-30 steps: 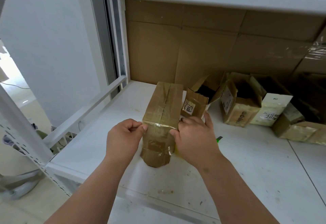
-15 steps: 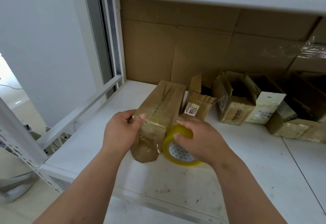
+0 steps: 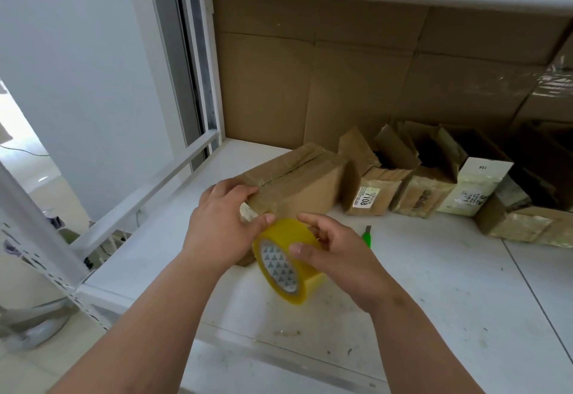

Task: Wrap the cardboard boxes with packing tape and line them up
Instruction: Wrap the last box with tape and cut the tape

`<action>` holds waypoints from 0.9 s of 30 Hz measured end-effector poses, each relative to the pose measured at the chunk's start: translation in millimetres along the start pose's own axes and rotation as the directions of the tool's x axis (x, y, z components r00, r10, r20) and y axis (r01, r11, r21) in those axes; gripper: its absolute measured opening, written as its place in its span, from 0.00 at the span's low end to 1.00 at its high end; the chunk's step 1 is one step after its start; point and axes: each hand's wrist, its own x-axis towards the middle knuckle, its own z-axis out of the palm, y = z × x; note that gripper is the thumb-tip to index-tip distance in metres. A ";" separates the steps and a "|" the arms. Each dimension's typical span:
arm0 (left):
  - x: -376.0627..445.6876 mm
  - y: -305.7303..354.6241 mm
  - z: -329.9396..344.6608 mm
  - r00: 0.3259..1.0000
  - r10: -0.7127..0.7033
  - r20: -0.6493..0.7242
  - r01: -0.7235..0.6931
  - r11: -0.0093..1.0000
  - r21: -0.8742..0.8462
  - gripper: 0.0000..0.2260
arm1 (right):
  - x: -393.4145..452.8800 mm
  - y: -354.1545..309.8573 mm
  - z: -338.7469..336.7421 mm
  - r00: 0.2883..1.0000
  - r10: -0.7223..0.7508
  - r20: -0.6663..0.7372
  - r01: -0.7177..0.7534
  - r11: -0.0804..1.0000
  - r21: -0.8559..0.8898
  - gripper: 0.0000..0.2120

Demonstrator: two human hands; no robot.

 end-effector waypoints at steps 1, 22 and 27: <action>2.2 -1.9 -0.6 1.000 -0.006 0.005 0.006 1.000 -0.008 0.25 | 0.5 2.3 -0.5 1.000 0.013 0.011 -0.013 1.000 0.020 0.23; 12.5 2.3 -6.2 0.993 -0.094 0.078 0.098 0.993 -0.058 0.20 | -8.3 21.1 10.7 0.982 -0.018 0.190 -0.006 0.992 0.122 0.06; -1.6 10.6 -3.6 0.979 -0.202 0.019 0.203 0.976 -0.084 0.21 | -7.2 15.0 14.5 0.988 -0.044 0.151 0.026 0.993 0.115 0.05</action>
